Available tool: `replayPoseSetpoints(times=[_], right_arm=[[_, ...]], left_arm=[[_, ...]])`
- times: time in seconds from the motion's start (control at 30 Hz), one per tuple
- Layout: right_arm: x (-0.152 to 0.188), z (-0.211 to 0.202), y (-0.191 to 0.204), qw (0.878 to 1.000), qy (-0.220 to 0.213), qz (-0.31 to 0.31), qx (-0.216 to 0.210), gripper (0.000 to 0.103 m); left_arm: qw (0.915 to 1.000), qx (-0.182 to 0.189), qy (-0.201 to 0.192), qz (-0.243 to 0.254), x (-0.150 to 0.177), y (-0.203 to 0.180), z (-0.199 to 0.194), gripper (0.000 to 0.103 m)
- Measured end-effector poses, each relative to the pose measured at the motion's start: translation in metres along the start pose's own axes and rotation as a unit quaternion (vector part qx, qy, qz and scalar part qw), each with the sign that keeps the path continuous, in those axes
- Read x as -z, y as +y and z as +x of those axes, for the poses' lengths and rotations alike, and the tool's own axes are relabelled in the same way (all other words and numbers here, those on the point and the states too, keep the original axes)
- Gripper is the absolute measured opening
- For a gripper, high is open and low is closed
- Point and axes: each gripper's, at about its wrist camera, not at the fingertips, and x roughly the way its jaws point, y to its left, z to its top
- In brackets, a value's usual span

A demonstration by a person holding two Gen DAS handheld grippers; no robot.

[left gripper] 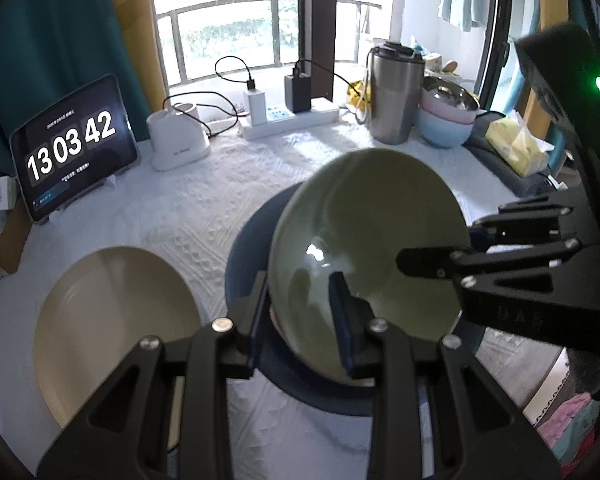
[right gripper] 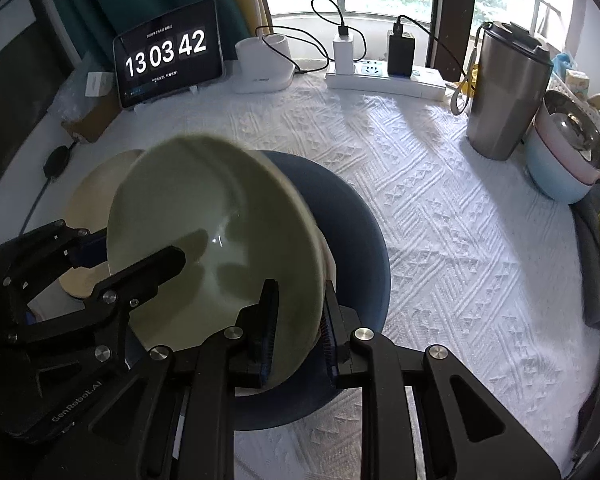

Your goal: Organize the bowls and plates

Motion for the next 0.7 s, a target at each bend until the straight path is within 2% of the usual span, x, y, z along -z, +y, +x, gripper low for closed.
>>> replayPoseSetpoints(times=[0.4,0.7], right_arm=[[-0.0017,0.002,0.0051,0.999,0.011,-0.014,0.028,0.022],[-0.0066,0.0061,0.0045,0.999,0.018,-0.007,0.027,0.029]], left_arm=[[0.9998,0.005,0.021,0.001,0.0047,-0.0013,0.0071,0.03],[0.9999,-0.004,0.011,0.013,0.0017,-0.0005,0.0042,0.031]])
